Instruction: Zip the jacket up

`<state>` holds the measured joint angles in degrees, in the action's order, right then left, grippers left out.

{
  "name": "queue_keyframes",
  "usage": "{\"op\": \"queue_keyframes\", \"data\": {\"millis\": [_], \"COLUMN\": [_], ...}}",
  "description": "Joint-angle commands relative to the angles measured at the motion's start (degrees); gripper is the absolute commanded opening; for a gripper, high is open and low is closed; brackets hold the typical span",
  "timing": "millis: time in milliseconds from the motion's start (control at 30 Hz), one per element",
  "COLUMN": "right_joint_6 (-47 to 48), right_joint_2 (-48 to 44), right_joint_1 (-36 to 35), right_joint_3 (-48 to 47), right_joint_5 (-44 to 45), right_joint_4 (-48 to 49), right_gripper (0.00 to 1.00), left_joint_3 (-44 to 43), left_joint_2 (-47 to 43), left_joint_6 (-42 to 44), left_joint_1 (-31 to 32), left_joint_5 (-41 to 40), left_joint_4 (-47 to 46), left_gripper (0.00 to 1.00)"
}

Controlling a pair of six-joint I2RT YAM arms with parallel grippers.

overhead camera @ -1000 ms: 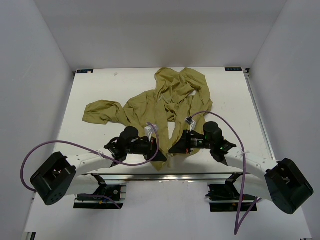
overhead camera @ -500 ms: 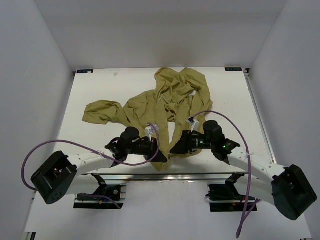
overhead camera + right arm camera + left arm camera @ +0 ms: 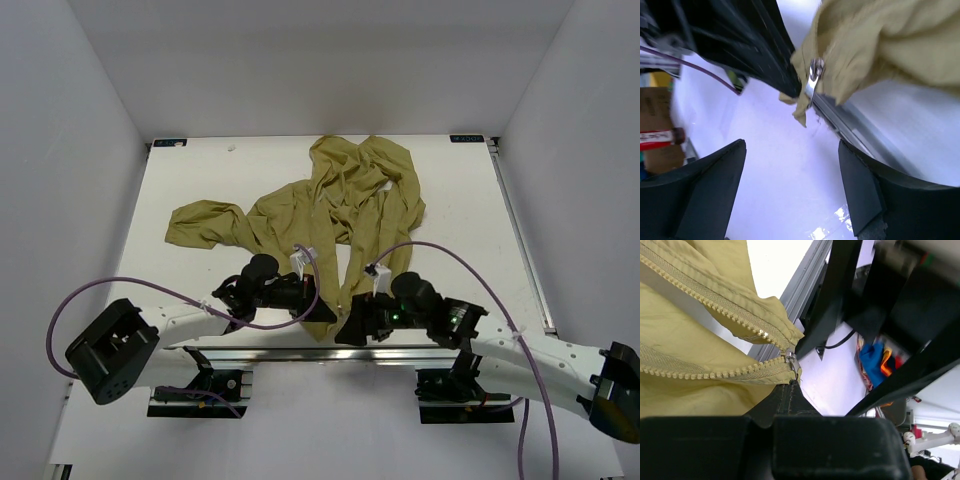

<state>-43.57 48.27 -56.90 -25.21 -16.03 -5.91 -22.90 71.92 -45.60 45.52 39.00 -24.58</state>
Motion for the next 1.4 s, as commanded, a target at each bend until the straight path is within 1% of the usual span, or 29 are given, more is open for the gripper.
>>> {"op": "queue_keyframes", "data": {"millis": [0,67,167,267,300,367,433,467,500,567,600,633,667,767,933,967,1067,1200,1333,1367], "right_joint_6": [-2.8,-3.0,-1.7,-0.6,-0.5,0.0,0.8,1.0,1.2,1.5,1.6,1.6,1.3,1.0,1.1,1.0,1.1,1.2,1.6,1.5], "right_joint_2": [2.3,5.6,9.7,10.7,11.0,11.5,11.8,11.8,11.8,11.7,11.5,11.4,11.3,10.6,9.4,9.4,10.0,11.8,13.2,13.5], "right_joint_1": [-6.9,-8.3,-9.7,-10.0,-9.9,-10.0,-10.0,-10.0,-10.0,-10.0,-10.0,-10.0,-10.0,-10.0,-10.0,-10.0,-10.0,-9.4,-6.6,-5.8], "right_joint_3": [-3.7,-4.8,-6.9,-7.2,-7.2,-7.4,-7.5,-7.5,-7.6,-7.7,-7.6,-7.6,-7.7,-8.0,-9.3,-9.7,-11.3,-13.8,-18.3,-19.2], "right_joint_5": [13.8,15.7,18.1,18.4,18.5,18.8,18.8,18.2,17.9,17.2,17.1,17.1,16.9,16.5,16.5,14.3,13.0,14.4,10.2,9.5], "right_joint_4": [-1.6,-1.1,0.6,2.5,2.9,3.5,4.2,4.7,4.9,4.7,4.4,4.1,3.1,1.4,-2.6,-3.0,-4.8,-7.7,-10.3,-13.0], "right_gripper": [0.77,0.75,0.66,0.61,0.58,0.54,0.44,0.38,0.23,0.12,0.04,0.02,0.00,0.00,0.00,0.00,0.00,0.00,0.00,0.00], "left_joint_3": [0.0,0.0,0.4,1.0,1.4,1.7,1.8,1.9,1.8,1.8,1.8,1.7,1.4,0.8,-2.1,-2.6,-3.9,-4.7,-5.6,-5.8], "left_joint_2": [-0.2,-0.7,-1.7,-2.4,-2.6,-2.9,-3.2,-3.2,-3.0,-2.8,-2.7,-2.7,-2.7,-3.0,-4.0,-4.4,-4.6,-4.5,-4.5,-4.6], "left_joint_6": [-1.6,-1.6,-1.6,-1.9,-2.1,-2.3,-2.3,-2.2,-2.2,-2.2,-2.2,-2.2,-1.9,-1.0,4.6,5.9,8.3,9.7,11.1,11.6], "left_joint_1": [0.2,0.2,0.2,0.4,0.3,0.4,0.4,0.4,0.4,0.4,0.4,0.4,0.4,0.4,0.4,0.5,0.7,1.9,3.2,3.3], "left_joint_5": [-0.3,-0.3,-1.0,-1.5,-1.6,-1.8,-2.0,-2.0,-2.1,-2.2,-2.2,-2.1,-2.4,-3.2,-6.2,-6.4,-7.2,-7.9,-9.6,-9.7], "left_joint_4": [-2.5,-2.8,-2.3,-2.6,-2.8,-3.0,-3.1,-3.0,-3.0,-2.9,-3.0,-2.9,-2.5,0.1,7.3,9.1,12.3,13.3,16.2,16.5], "left_gripper": [0.00,0.00,0.00,0.00,0.00,0.00,0.00,0.00,0.00,0.00,0.00,0.00,0.00,0.00,0.00,0.00,0.00,0.00,0.00,0.00]}}
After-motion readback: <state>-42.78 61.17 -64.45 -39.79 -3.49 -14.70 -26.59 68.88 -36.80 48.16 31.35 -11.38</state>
